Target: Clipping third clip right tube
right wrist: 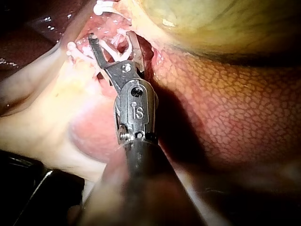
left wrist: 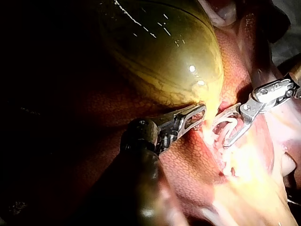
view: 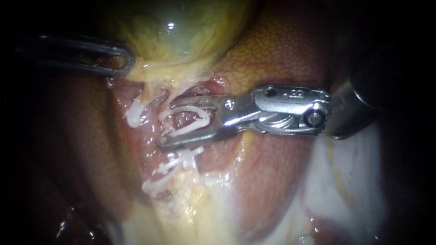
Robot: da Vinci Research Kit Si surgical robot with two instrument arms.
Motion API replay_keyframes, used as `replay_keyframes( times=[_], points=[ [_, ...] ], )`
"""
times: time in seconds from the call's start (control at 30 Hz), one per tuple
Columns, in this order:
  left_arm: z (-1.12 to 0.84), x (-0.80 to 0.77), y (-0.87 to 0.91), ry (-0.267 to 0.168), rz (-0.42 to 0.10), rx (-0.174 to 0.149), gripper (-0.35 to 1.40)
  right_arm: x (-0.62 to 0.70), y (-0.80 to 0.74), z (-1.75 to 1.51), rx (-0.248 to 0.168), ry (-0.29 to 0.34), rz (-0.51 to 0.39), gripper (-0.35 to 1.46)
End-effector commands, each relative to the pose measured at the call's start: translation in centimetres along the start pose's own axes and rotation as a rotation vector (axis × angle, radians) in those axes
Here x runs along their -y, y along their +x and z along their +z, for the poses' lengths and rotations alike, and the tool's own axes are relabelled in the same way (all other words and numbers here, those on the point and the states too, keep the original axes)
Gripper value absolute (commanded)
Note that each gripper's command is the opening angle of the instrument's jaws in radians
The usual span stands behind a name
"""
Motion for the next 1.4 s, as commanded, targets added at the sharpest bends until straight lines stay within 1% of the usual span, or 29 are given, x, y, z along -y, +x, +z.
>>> replay_keyframes(
  times=[0.03, 0.2, 0.4, 0.6, 0.8, 0.97, 1.13, 1.23, 1.3, 1.4],
  points=[
    [0.0, 0.0, 0.0, 0.0, 0.0, 0.0, -0.35, 0.0, 0.0, 0.0, 0.0, 0.0, 0.0, 0.48],
    [0.0, 0.0, 0.0, 0.0, 0.0, 0.0, -0.35, 0.03, 0.0, -0.02, 0.0, 0.002, 0.0, 0.48],
    [0.0, 0.0, 0.0, 0.0, 0.0, 0.0, -0.35, 0.16, 0.03, -0.12, 0.001, 0.014, 0.0, 0.48],
    [-0.01, 0.0, 0.0, 0.0, 0.0, 0.0, -0.35, 0.27, 0.08, -0.34, 0.002, 0.026, 0.001, 0.48],
    [-0.01, 0.0, 0.0, 0.0, 0.0, 0.0, -0.35, 0.32, 0.15, -0.58, 0.002, 0.021, 0.006, 0.47],
    [-0.01, 0.0, 0.0, 0.0, 0.0, 0.0, -0.35, 0.32, 0.2, -0.76, 0.002, 0.019, 0.011, 0.46],
    [-0.01, 0.0, 0.0, 0.0, 0.0, 0.0, -0.35, 0.29, 0.19, -0.85, 0.002, 0.013, 0.011, 0.46],
    [-0.01, 0.0, 0.0, 0.0, 0.0, 0.0, -0.35, 0.24, 0.15, -0.86, 0.003, 0.01, 0.005, 0.46],
    [-0.01, 0.0, 0.0, 0.0, 0.0, 0.0, -0.35, 0.19, 0.12, -0.86, 0.002, 0.008, 0.015, 0.46],
    [-0.01, 0.0, 0.0, 0.0, 0.0, 0.0, -0.35, 0.11, 0.04, -0.83, 0.002, 0.003, 0.018, 0.46]
  ],
)
